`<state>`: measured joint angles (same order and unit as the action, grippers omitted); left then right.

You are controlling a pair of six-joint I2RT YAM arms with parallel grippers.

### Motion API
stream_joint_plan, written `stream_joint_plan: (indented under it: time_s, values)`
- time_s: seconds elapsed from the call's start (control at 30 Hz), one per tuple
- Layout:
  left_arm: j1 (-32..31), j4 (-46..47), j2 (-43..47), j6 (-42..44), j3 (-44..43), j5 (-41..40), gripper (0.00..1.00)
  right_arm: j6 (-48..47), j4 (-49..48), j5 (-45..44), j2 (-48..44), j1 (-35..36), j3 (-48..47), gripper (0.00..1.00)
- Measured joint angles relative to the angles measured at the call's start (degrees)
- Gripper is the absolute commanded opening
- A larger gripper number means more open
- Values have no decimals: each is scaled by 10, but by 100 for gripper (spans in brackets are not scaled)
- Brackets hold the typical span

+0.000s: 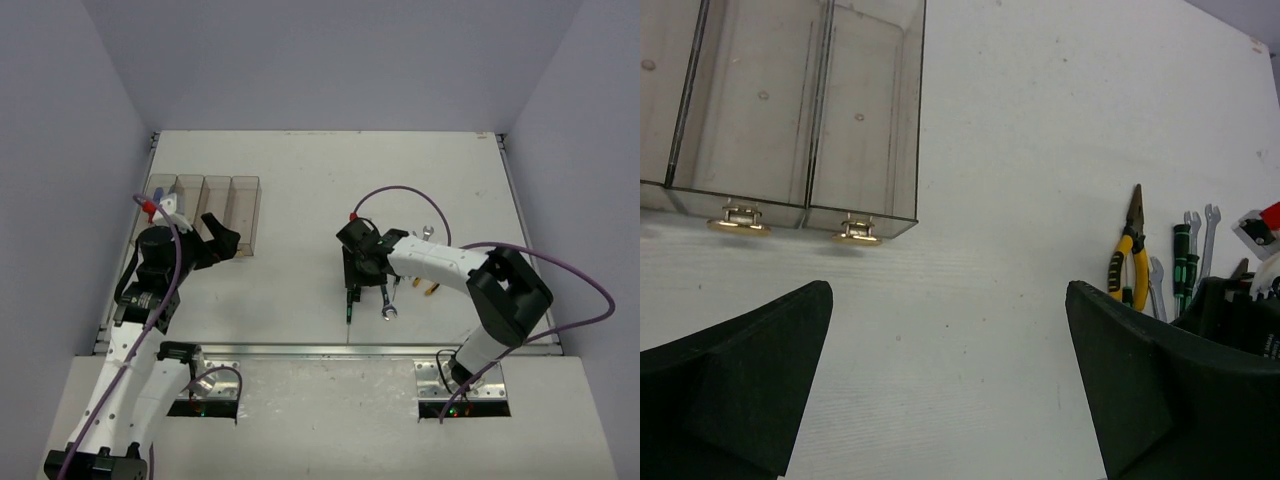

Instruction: Sort the tools into containers

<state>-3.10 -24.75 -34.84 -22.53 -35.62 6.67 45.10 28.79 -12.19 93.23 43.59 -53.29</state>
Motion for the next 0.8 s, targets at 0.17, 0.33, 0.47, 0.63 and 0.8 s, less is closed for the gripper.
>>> stream_joint_plan:
  time_s: [0.17, 0.33, 0.47, 0.63, 0.8]
  values:
    - [-16, 1, 12, 0, 0, 0, 100, 13, 0, -8, 30, 0, -3, 39]
    - [-19, 1, 12, 0, 0, 0, 100, 19, -4, -11, 33, 0, 0, 34]
    - [-19, 1, 10, 0, 0, 2, 100, 21, -9, -11, 33, 0, 4, 34]
    - [-19, 1, 6, 0, 0, 3, 100, 30, -31, -6, 49, 1, 8, 26]
    - [-19, 1, 5, 0, 0, 4, 100, 41, -46, -7, 48, 1, 23, 19]
